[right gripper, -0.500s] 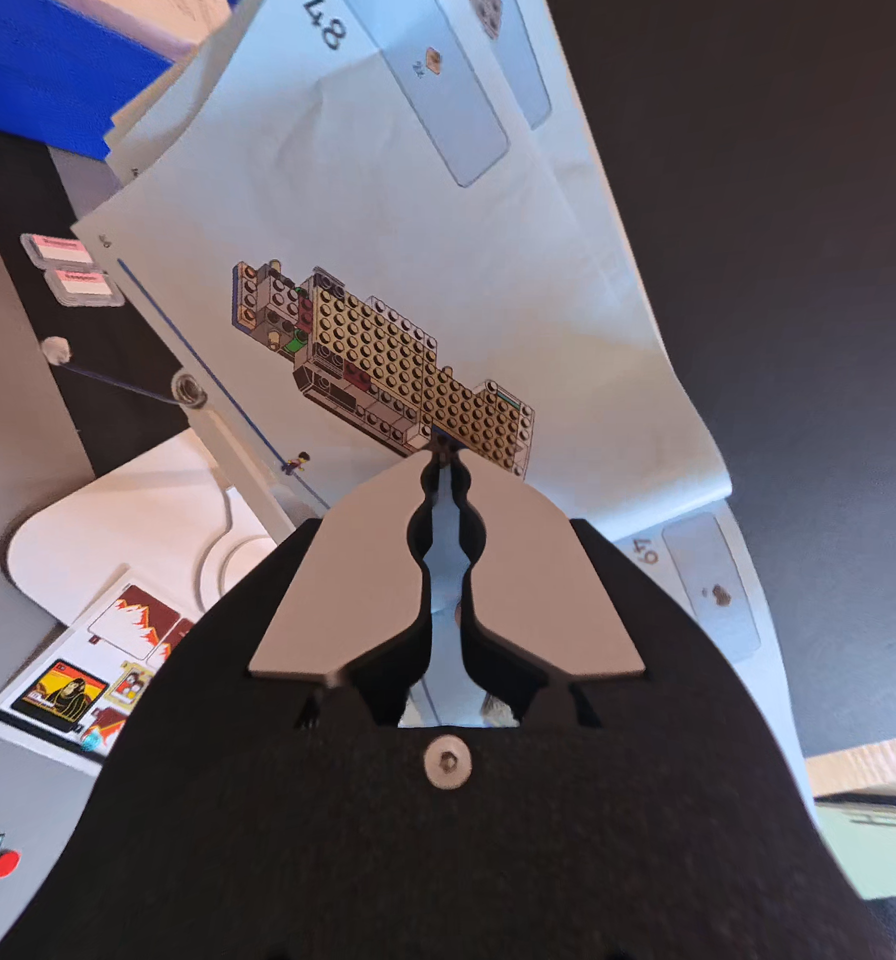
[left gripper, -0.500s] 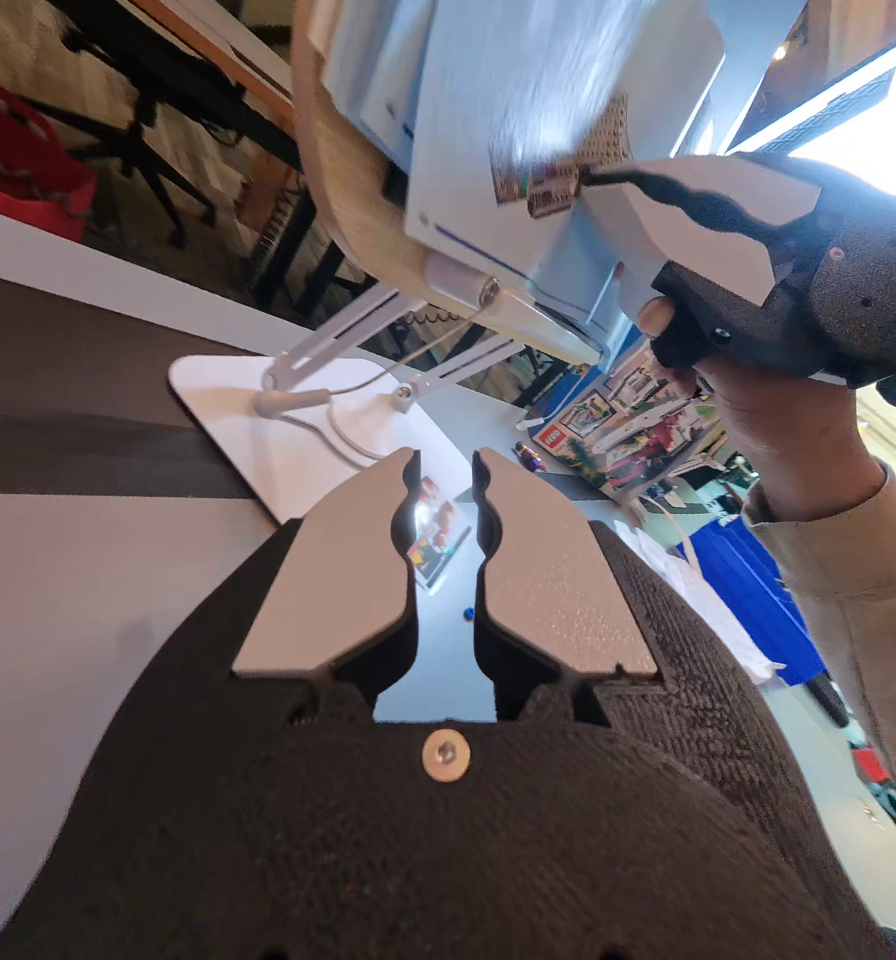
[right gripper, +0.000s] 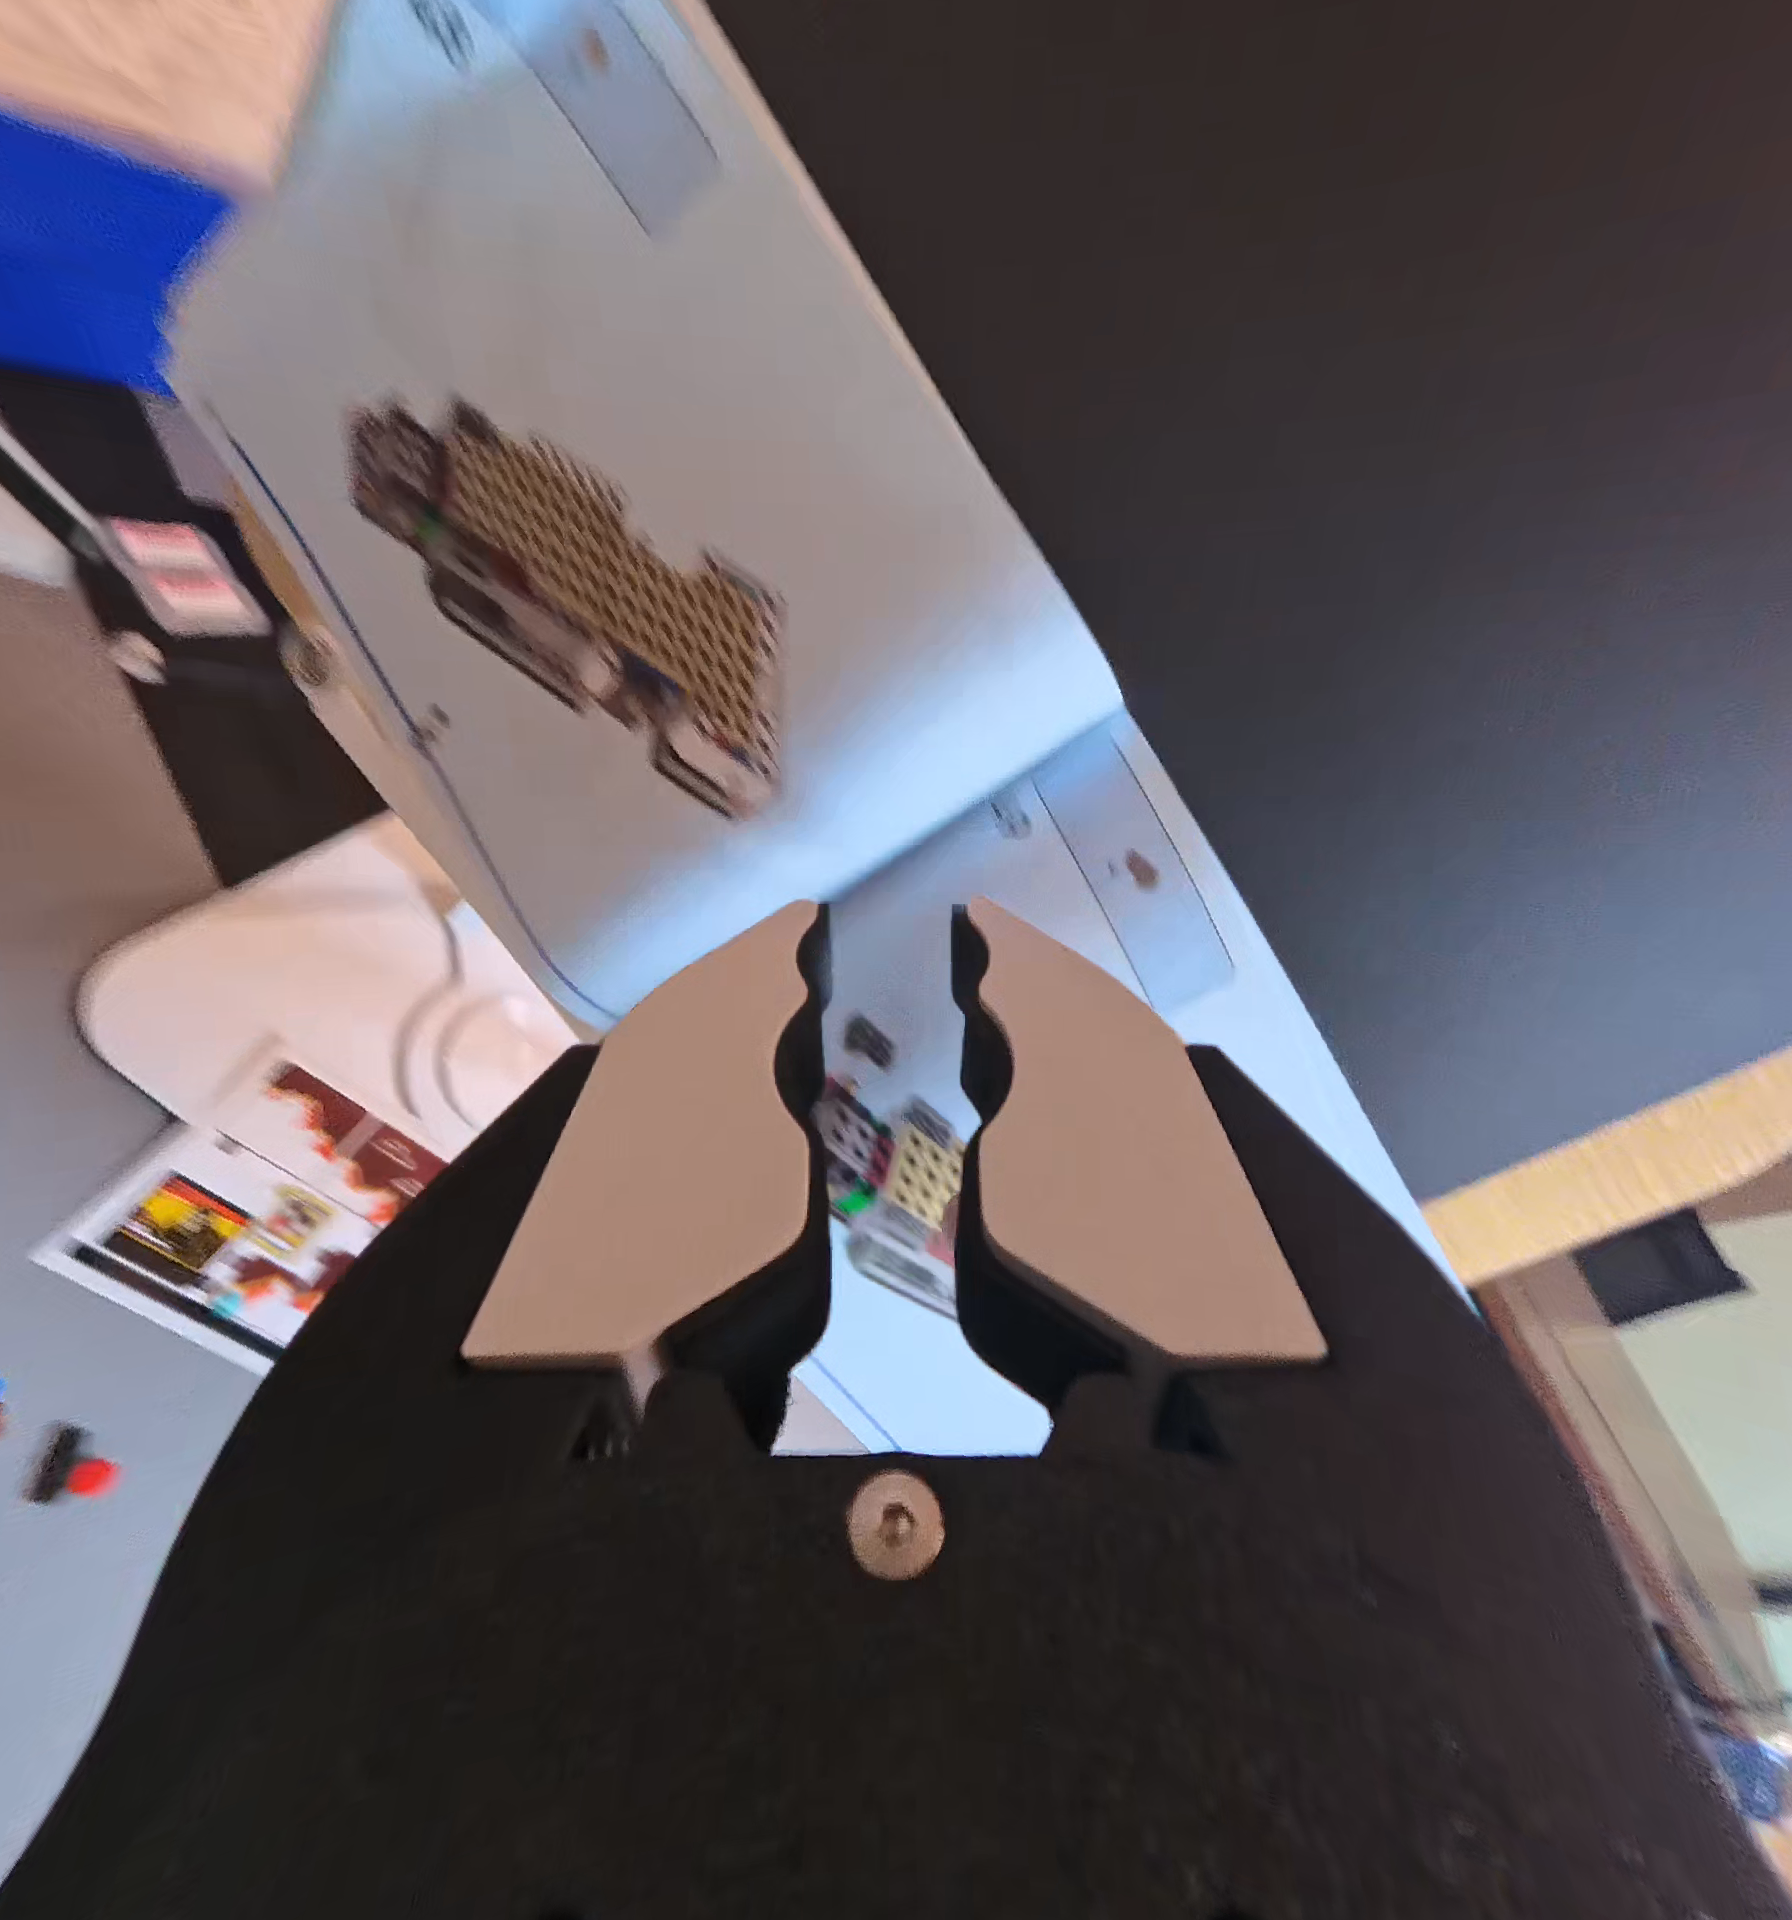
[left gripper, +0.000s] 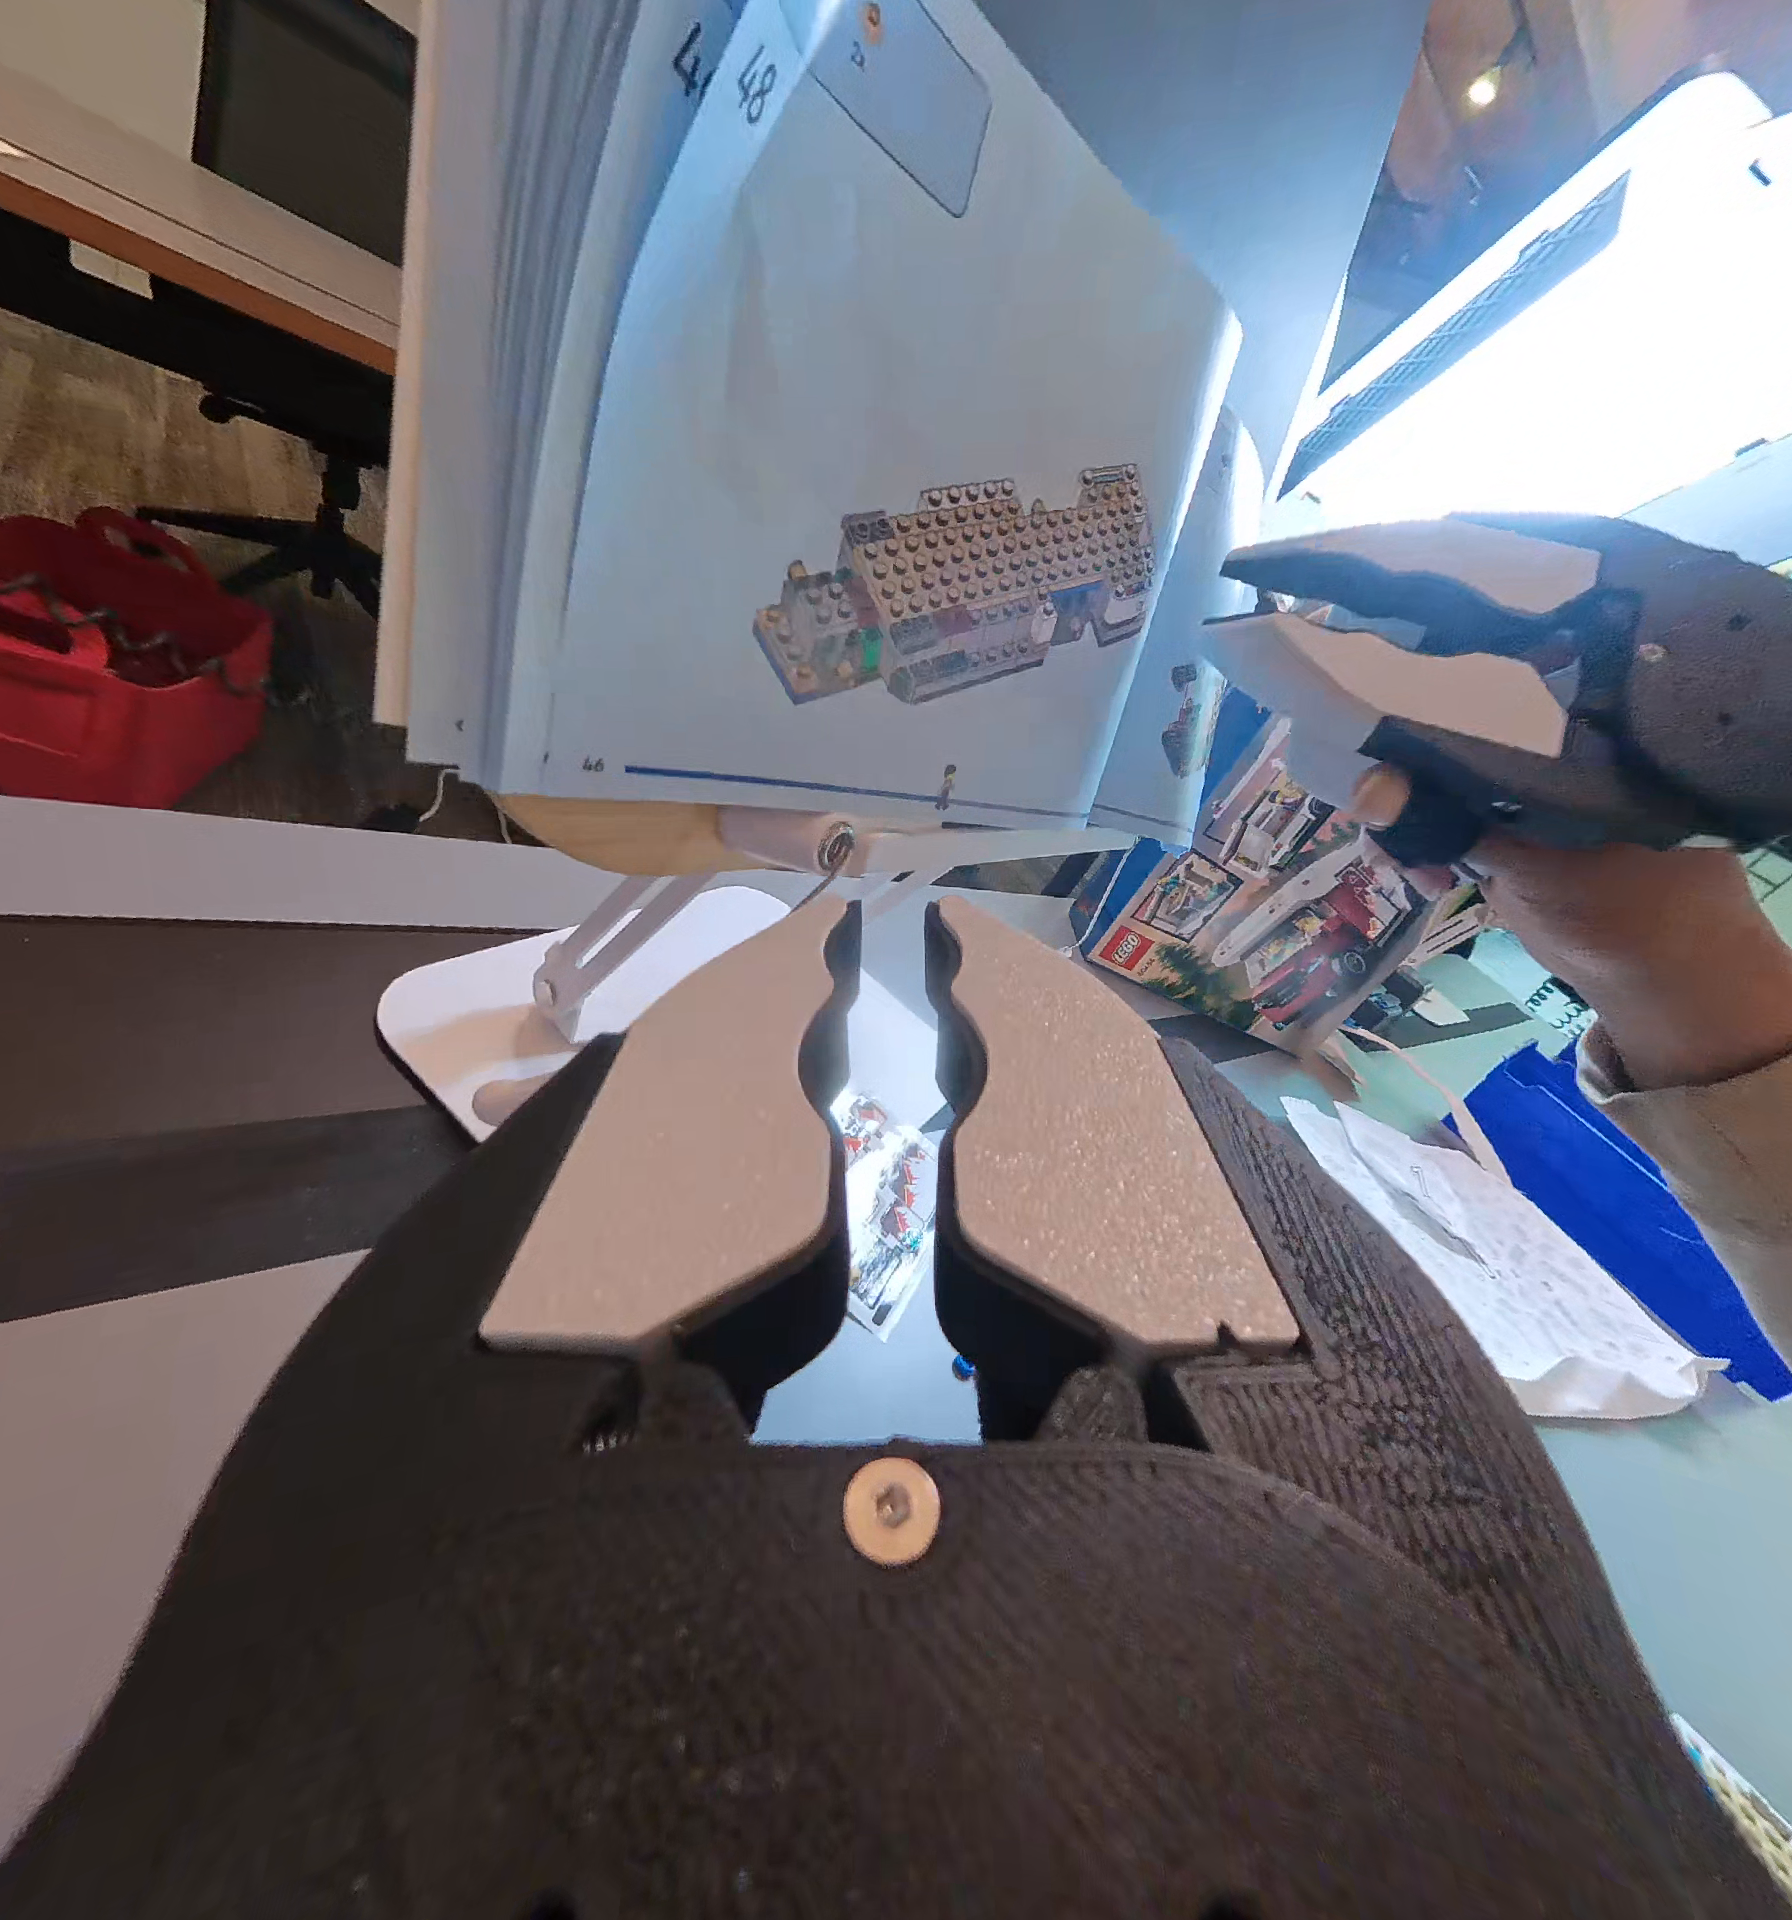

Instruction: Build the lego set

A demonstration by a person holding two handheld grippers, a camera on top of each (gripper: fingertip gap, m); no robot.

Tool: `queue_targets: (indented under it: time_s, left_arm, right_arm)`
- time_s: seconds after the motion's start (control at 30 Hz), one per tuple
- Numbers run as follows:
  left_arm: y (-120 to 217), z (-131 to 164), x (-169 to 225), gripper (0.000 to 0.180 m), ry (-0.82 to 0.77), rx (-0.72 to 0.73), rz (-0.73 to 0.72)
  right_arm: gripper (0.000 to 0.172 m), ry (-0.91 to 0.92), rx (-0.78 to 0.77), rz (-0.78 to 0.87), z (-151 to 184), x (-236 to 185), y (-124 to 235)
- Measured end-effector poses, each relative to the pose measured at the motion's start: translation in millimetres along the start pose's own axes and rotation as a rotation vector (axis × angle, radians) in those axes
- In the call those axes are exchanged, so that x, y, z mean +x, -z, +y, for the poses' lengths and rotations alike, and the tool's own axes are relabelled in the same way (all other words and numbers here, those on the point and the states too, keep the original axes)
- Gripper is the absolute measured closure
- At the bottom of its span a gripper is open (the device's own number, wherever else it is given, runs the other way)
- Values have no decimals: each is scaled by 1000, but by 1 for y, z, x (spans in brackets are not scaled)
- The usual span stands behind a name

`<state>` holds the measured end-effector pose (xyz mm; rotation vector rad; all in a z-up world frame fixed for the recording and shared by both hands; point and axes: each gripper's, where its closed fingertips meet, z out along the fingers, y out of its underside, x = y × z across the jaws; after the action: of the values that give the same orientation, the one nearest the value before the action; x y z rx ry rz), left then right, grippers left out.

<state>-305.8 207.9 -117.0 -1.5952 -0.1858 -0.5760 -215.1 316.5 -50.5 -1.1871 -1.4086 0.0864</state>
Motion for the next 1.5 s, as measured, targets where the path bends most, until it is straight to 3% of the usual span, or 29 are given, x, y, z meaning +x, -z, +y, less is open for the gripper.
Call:
queue_targets:
  time_s: [0.13, 0.23, 0.4, 0.67, 0.8, 1.0, 1.1, 1.23, 1.4, 1.5]
  left_arm:
    - [-4, 12, 2, 170, 38, -5, 13]
    - [-10, 23, 8, 170, 38, -31, 30]
    - [-17, 25, 20, 170, -32, -52, 43]
    - [-9, -4, 13, 169, -78, 10, -21]
    - [-4, -21, 36, 173, -242, 37, -16]
    - [-54, -11, 51, 177, -483, -117, -45]
    - [-78, -11, 33, 180, -574, -170, -154]
    - [-89, -12, 18, 180, -545, -228, -210]
    - [-91, -13, 16, 180, -575, -273, -241]
    - [-93, -14, 16, 180, -597, -274, -262]
  right_arm:
    - [141, 105, -88, 51, 24, -2, -18]
    - [133, 286, -117, 130, 21, 3, -28]
    - [117, 368, -118, 129, 12, 6, -33]
    - [121, 217, -49, 91, 3, -6, -26]
    - [123, 144, -9, 67, -5, -14, -23]
    - [126, 177, -28, 88, -13, -26, -37]
    - [126, 146, -1, 79, -13, -26, -35]
    - [124, -4, -25, 63, 14, -10, -8]
    - [124, -28, -164, 124, 88, 20, 4]
    - [121, -40, -129, 160, 87, 35, 1]
